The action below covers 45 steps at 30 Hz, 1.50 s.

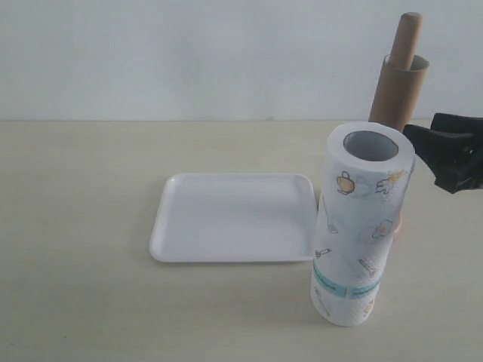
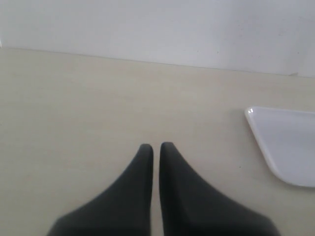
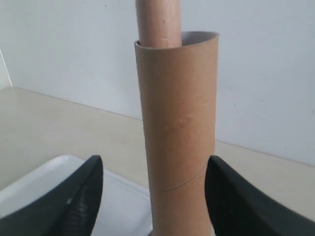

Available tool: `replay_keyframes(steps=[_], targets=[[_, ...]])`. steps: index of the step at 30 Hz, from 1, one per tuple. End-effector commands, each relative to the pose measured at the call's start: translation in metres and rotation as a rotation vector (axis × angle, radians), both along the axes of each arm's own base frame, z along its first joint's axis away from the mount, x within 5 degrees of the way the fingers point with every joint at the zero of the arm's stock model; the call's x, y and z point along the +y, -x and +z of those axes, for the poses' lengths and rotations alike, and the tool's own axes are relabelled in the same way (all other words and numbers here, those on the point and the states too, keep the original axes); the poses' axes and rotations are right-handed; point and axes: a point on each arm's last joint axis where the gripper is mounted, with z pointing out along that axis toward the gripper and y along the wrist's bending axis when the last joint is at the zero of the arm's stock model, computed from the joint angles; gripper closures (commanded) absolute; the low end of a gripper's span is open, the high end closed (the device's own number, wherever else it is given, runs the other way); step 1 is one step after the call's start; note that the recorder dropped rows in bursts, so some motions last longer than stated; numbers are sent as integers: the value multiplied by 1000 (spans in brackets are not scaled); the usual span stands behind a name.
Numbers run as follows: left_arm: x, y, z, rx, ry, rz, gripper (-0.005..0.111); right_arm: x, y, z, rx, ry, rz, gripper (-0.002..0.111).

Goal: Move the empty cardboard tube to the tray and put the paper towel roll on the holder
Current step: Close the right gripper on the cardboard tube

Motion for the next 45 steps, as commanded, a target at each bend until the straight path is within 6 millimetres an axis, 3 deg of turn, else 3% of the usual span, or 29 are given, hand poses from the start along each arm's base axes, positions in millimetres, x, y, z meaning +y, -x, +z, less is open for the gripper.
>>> replay_keyframes(steps=[1,3,18,27,32,40,45], targets=[[0,0,-1,0,3,1,103,12,-12,-5,-47,37,51,42],[0,0,-1,0,3,1,103,10,-19,-12,-35,20,-1,35],[0,0,-1,0,3,1,103,9,-46,-45,13,18,-55,34],[0,0,-1,0,3,1,103,9,-49,-42,16,-5,-46,35],[0,0,-1,0,3,1,103,20,-54,-36,26,-26,43,35],[0,0,-1,0,3,1,103,22,-58,-39,46,17,11,36],[0,0,-1,0,3,1,103,20,-59,-41,67,36,-12,51]])
